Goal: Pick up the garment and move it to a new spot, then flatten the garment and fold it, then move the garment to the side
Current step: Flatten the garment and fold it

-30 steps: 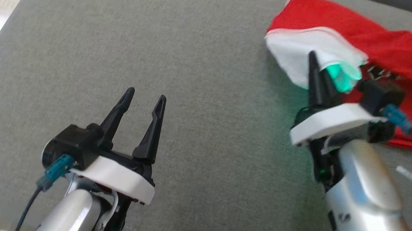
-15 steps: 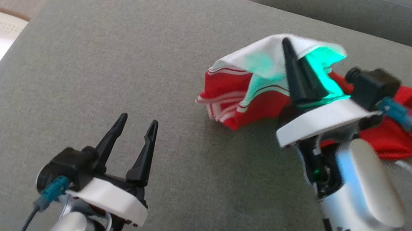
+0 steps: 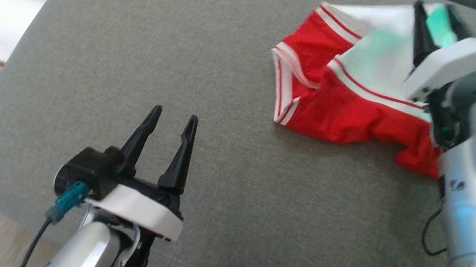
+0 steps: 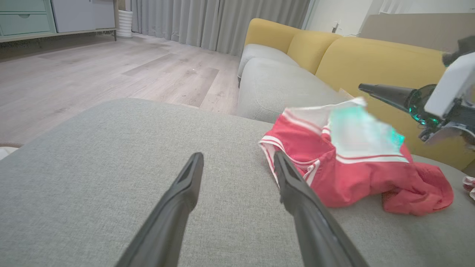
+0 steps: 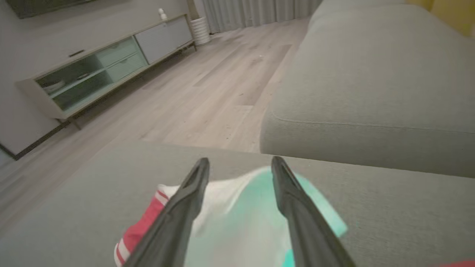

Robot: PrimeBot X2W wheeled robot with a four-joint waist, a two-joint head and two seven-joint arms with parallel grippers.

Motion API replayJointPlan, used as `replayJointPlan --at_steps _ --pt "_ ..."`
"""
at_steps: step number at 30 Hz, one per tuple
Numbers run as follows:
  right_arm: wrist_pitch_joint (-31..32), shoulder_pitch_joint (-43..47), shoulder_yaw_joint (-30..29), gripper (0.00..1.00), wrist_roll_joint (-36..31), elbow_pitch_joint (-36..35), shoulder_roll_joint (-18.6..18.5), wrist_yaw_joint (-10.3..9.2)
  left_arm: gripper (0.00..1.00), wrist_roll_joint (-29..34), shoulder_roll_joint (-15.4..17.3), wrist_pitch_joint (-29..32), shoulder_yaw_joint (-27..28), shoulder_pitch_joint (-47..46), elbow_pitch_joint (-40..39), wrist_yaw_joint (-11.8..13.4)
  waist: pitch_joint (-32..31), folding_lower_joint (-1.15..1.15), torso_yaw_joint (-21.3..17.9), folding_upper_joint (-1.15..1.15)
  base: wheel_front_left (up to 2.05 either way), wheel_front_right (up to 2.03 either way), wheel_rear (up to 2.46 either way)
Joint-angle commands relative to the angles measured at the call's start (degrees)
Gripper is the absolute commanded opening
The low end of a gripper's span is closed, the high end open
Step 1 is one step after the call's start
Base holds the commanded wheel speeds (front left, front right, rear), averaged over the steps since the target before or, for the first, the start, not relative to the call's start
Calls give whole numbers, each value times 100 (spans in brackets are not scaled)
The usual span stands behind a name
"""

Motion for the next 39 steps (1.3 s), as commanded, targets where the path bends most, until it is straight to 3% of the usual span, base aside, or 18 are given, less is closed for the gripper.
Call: replayJointPlan --at_steps 1,5,8,16,23,32,39 --pt "-147 -312 -97 100 -116 134 86 -5 100 -45 16 -32 104 -235 -190 23 114 0 109 0 0 0 0" --pt "-590 -731 -519 100 -563 911 93 -5 100 -86 16 -32 94 -327 -197 84 179 0 66 0 0 0 0" --pt "-862 -868 -497 100 -692 1265 132 -5 100 -78 16 -32 132 -341 -161 99 139 0 -34 0 0 0 0" --pt "-1802 -460 331 100 -296 1225 180 -5 100 57 16 -32 364 -364 -168 69 -173 0 -546 0 0 0 0" --pt "-2171 743 748 100 1 9 172 -5 100 162 16 -32 717 -321 -297 58 -485 0 -1235 0 0 0 0" --pt "-2195 2904 50 100 -303 -2287 179 -5 100 226 16 -32 1045 -217 -399 -1 -751 0 -1946 0 0 0 0" --pt "-2196 3968 -54 100 1 -2950 183 -5 100 272 16 -32 1134 -130 -402 -47 -845 0 -2253 0 0 0 0"
